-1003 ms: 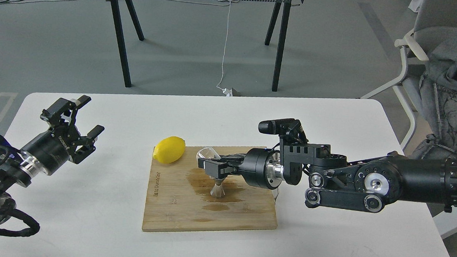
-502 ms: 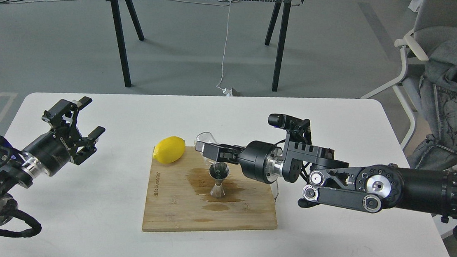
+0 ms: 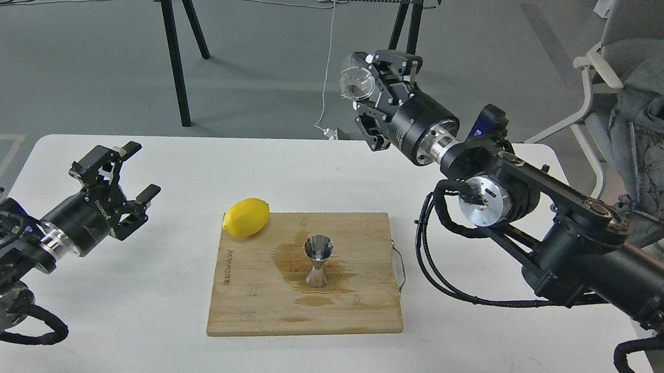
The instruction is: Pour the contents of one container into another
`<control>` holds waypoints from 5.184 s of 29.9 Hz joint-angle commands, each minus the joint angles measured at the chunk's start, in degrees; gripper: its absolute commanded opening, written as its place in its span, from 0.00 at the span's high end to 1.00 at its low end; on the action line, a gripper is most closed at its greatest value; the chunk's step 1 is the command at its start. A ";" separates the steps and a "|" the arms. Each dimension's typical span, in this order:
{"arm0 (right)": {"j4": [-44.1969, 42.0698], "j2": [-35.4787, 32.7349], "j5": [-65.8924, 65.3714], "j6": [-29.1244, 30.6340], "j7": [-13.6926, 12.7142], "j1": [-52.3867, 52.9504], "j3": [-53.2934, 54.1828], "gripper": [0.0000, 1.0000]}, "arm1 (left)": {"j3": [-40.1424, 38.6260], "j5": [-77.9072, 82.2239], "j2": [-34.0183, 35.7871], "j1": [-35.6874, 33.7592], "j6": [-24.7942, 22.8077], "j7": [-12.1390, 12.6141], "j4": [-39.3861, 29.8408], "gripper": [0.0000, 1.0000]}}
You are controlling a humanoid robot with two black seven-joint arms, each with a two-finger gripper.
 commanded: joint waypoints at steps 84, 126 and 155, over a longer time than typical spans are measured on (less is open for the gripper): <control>-8.53 7.30 37.81 -11.87 0.76 -38.98 39.34 0.44 | 0.00 0.12 -0.43 -0.08 -0.39 0.00 0.61 0.01; -5.98 5.11 37.63 -13.89 0.76 -35.99 40.21 0.05 | 0.00 0.12 -0.60 0.00 -0.39 0.00 0.70 0.01; -35.77 -2.54 5.37 38.45 -12.78 -20.70 34.94 0.02 | -2.55 -4.45 0.45 -5.18 -0.39 0.00 0.61 0.01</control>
